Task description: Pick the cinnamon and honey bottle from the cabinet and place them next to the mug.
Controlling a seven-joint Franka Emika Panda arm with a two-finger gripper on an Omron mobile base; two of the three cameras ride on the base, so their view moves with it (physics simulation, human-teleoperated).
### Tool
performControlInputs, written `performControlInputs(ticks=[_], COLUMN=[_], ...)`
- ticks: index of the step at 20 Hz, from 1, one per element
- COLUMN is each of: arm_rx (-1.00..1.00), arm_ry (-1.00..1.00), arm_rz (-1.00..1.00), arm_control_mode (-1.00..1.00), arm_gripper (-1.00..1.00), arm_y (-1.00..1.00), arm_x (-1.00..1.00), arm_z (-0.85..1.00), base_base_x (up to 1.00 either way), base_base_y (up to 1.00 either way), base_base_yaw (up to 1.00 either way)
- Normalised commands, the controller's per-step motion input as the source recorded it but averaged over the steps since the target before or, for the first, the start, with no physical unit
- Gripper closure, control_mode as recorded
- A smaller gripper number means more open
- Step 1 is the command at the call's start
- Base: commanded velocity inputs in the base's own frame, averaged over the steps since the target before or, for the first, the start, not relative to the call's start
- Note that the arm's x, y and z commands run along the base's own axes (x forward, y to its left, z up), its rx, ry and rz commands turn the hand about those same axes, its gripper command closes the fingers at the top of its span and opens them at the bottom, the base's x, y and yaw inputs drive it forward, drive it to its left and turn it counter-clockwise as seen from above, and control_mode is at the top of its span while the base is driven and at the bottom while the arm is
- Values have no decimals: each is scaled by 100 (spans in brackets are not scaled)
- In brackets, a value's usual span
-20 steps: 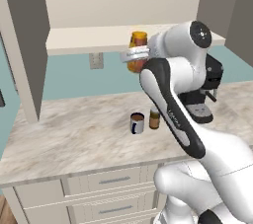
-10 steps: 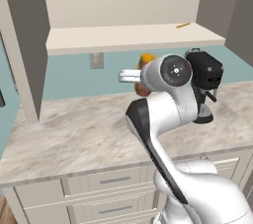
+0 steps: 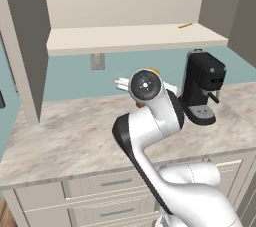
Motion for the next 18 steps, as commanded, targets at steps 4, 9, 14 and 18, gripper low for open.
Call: performControlInputs(ticks=[4, 9, 14, 18], arm_rx=[1, 0, 0, 0], arm_ry=[18, 20, 22, 15], arm_rz=[-14, -9, -1, 0], arm_control_mode=[-100, -100, -100, -100], arm_gripper=[100, 100, 100, 100], arm_y=[0, 0, 0, -3], arm_x=[0, 2, 10, 13], arm_z=[-34, -36, -42, -46], base_base_x=[0, 0, 0, 0], base_base_y=[0, 0, 0, 0], base_base_yaw=[0, 0, 0, 0])
